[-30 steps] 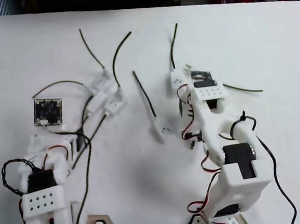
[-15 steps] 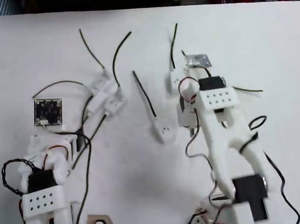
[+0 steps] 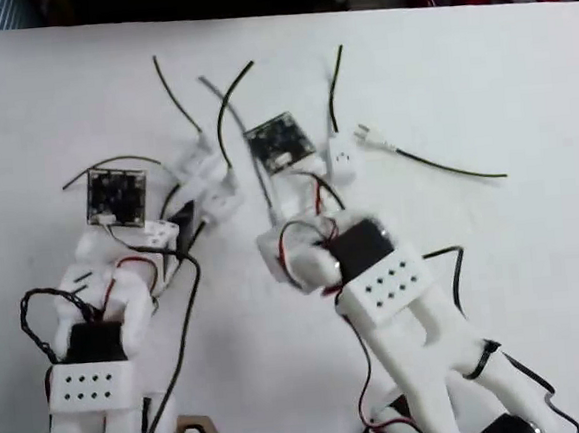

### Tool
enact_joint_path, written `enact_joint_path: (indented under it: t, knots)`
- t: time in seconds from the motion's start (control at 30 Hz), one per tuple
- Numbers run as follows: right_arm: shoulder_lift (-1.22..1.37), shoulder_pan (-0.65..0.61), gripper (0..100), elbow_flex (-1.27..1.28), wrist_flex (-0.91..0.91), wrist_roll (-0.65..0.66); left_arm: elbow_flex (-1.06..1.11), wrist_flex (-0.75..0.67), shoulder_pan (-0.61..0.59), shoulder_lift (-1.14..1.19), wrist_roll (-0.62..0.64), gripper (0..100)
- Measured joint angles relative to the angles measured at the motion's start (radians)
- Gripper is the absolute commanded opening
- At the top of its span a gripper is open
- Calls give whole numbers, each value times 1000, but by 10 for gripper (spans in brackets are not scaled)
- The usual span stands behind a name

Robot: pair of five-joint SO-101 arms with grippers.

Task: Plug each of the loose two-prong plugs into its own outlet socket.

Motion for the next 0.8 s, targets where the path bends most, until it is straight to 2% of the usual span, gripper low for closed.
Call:
enact_joint_path:
  t: [0.27, 0.47, 0.8]
  knots:
    - [-152, -146, 17, 169, -181, 0, 0, -72, 107, 0, 0, 282]
    - [-184, -160, 17, 232, -226, 0, 0, -68, 201, -21, 0, 282]
    - [-192, -172, 17, 245, -230, 3, -3, 164, 336, -339, 0, 283]
